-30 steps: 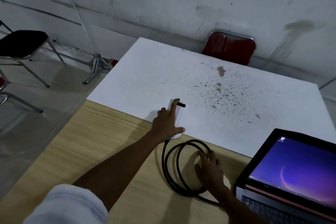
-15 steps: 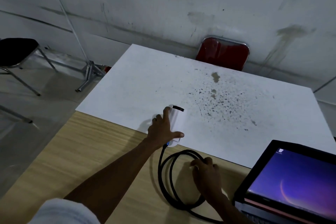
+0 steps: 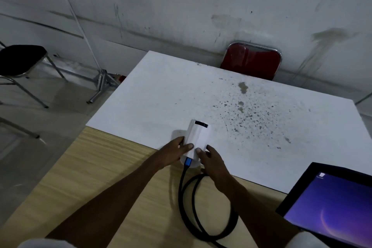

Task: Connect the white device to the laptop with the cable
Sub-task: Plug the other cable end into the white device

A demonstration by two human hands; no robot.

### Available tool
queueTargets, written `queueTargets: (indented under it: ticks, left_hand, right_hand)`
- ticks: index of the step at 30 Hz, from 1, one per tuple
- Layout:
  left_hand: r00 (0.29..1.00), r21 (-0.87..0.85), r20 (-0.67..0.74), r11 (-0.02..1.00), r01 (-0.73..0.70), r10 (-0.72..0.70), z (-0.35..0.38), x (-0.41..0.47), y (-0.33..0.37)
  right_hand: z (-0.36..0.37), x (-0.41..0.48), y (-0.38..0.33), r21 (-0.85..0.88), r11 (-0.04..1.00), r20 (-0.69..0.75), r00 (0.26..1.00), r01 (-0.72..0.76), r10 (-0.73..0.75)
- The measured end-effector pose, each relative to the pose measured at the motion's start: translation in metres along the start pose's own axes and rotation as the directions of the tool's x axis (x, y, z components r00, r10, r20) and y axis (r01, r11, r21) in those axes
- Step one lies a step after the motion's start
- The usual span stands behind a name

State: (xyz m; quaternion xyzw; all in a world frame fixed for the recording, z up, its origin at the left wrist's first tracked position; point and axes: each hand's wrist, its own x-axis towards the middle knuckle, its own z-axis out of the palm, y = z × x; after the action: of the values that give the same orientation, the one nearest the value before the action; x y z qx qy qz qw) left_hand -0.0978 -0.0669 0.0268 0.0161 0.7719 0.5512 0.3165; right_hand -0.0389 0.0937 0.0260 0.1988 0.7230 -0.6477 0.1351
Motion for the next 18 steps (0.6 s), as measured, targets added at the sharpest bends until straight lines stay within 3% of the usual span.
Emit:
queueTargets:
  ticks: [9, 18]
  left_hand:
    - [0.999, -0.023, 0.014, 0.998, -0.05, 0.05, -0.0053, 0.0042, -0.0057]
    - [0.995, -0.053, -0.02, 0.994, -0.098, 0.097, -0.0008, 0.0034, -0.0076]
  right_hand:
    - [0.0076, 0.0083, 0.0086, 0.0, 0.988, -0.046, 0.987, 0.155, -0.155]
    - [0.0052, 0.0112, 0.0117, -0.035, 0.978, -0.032, 0.978, 0.204, -0.205]
